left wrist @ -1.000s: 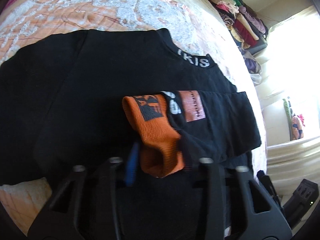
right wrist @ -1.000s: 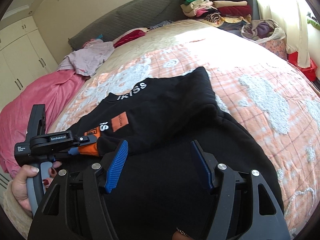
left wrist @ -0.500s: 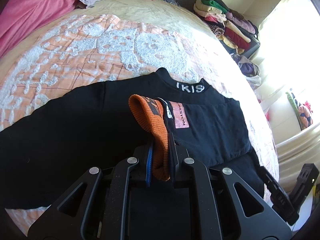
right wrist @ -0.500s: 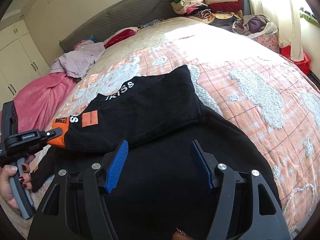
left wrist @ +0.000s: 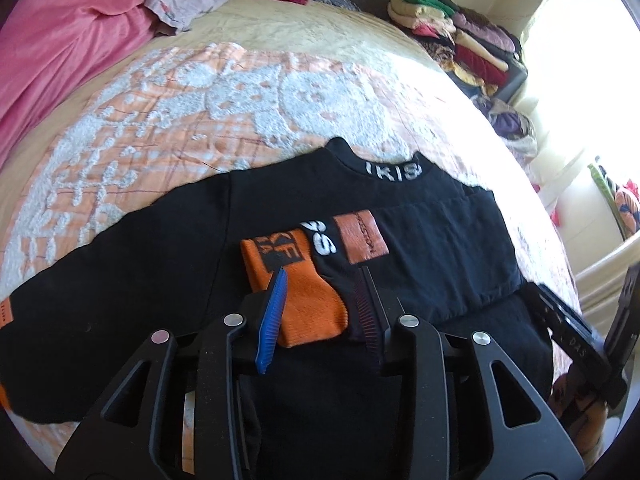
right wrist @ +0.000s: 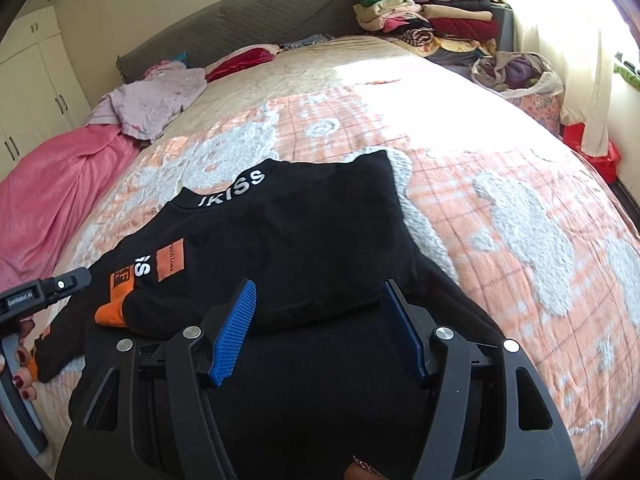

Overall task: Fold small clothes
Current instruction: 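Move the left tool toward the orange cuff of the other sleeve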

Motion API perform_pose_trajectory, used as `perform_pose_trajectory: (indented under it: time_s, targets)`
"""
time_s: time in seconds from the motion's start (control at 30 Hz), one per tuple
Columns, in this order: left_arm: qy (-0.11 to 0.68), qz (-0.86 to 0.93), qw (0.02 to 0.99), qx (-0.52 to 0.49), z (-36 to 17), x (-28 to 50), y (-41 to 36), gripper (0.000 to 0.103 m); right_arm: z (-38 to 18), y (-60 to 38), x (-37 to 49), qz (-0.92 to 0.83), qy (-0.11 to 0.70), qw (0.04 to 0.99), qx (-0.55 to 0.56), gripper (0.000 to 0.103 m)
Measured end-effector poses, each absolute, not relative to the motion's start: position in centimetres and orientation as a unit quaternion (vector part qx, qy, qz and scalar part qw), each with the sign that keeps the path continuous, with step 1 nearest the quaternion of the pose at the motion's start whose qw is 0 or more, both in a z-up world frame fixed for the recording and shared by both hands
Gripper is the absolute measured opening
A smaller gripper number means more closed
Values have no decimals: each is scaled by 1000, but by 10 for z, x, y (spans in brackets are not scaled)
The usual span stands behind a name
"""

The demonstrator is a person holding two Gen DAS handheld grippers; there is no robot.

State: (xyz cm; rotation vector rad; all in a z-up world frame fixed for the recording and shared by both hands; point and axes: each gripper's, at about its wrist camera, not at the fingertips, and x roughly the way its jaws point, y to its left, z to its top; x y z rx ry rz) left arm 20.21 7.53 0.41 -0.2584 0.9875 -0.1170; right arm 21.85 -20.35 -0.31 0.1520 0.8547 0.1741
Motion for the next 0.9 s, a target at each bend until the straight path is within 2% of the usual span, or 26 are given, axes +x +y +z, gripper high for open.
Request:
perform_pose_trajectory:
  time_s: [0.2, 0.27, 0.43, 0.53, 0.63, 0.8, 0.9]
  targets:
    - [508, -52, 854, -96, -26, 209, 61, 30, -14, -185, 238, 96, 433, 894, 54, 72]
    - [520, -45, 848, -94, -36, 211, 62, 35, -22, -184, 244, 86, 442, 891, 51, 74]
    - [519, -54, 845, -117, -47, 208, 74, 40, -49, -200, 256, 41, 477, 875, 74, 74]
    - [518, -61, 845, -117, -46, 205, 75, 41, -46, -201, 249, 39, 470, 878, 87, 74]
    - [519, -61, 845, -112, -44, 202, 76, 48, -39, -206, 234, 45, 452, 883, 116, 82]
    - [516, -66, 846, -114, -41, 196, 79, 49, -21, -206, 211, 43, 426, 896, 120, 82]
    - [512, -68, 849, -112, -37, 192, 81, 57, -14, -201, 202, 51, 420, 899, 115, 84]
